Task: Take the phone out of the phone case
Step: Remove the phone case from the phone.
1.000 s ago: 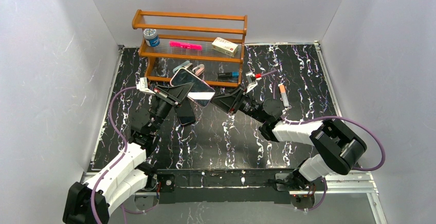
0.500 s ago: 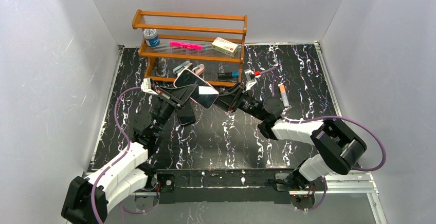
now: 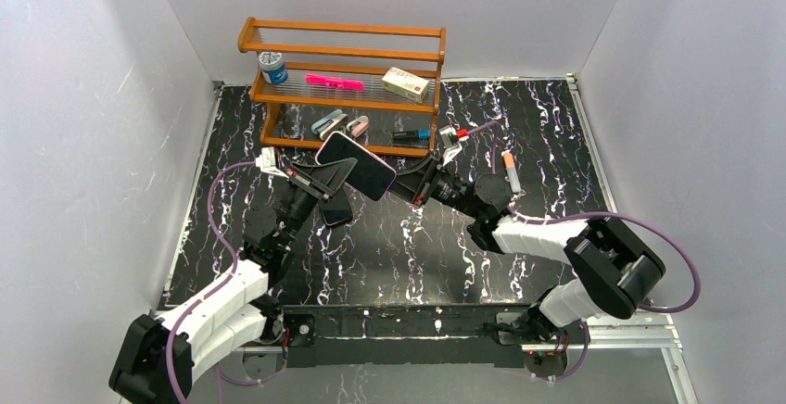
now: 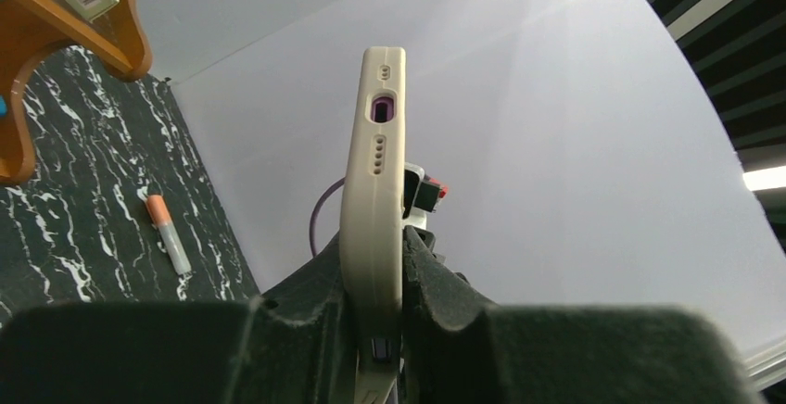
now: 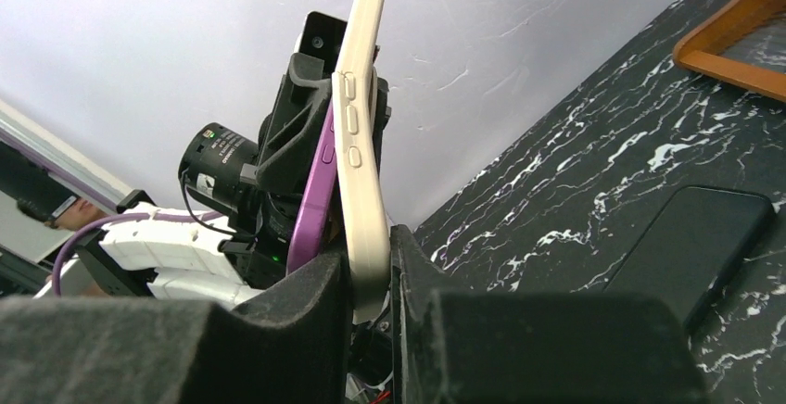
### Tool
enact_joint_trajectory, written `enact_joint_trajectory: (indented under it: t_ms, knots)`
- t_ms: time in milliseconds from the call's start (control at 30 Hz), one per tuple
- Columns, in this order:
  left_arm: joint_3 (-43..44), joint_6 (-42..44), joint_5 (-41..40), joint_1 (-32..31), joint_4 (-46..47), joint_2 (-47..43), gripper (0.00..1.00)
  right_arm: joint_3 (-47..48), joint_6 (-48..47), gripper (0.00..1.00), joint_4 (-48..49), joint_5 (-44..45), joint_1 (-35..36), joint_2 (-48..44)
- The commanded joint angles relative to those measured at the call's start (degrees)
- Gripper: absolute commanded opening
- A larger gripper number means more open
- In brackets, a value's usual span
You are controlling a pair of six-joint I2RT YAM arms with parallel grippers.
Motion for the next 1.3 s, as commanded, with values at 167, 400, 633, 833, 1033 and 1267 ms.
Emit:
enact_joint_trajectory:
  t_ms: [167,400,633,833,1033,1267]
  knots:
    - [-0.06,8.88,-0.62,-0.98,-8.38,0.78,0.41,-2.76,1.14,0.01,1.88,3.81,-0.59,-5.64]
    - [2.23,14.87,-4.23,-0.98,-18.50,-1.93,0.65,-6.14,4.66,0.01,-0.34,6.59,-1.17,-6.91]
    - [10.72,26.60,-9.20,-0.98,-40.93,-3.97,0.83,-9.26,7.29,0.01,-3.61,10.73,-1.50,-8.16]
    - [19.52,35.04,-8.24,-1.35,-56.14,-0.89,0.95,-8.28,7.58,0.01,-12.10,12.85,-1.53,-9.32]
    - [24.98,41.10,-9.03,-4.82,-62.58,0.83,0.98,-8.79,9.69,0.01,-15.55,15.70,-1.57,-9.81]
    - [30.87,47.79,-13.09,-13.23,-68.13,6.63,0.98,-8.86,9.99,0.01,-18.83,17.55,-1.55,-10.78]
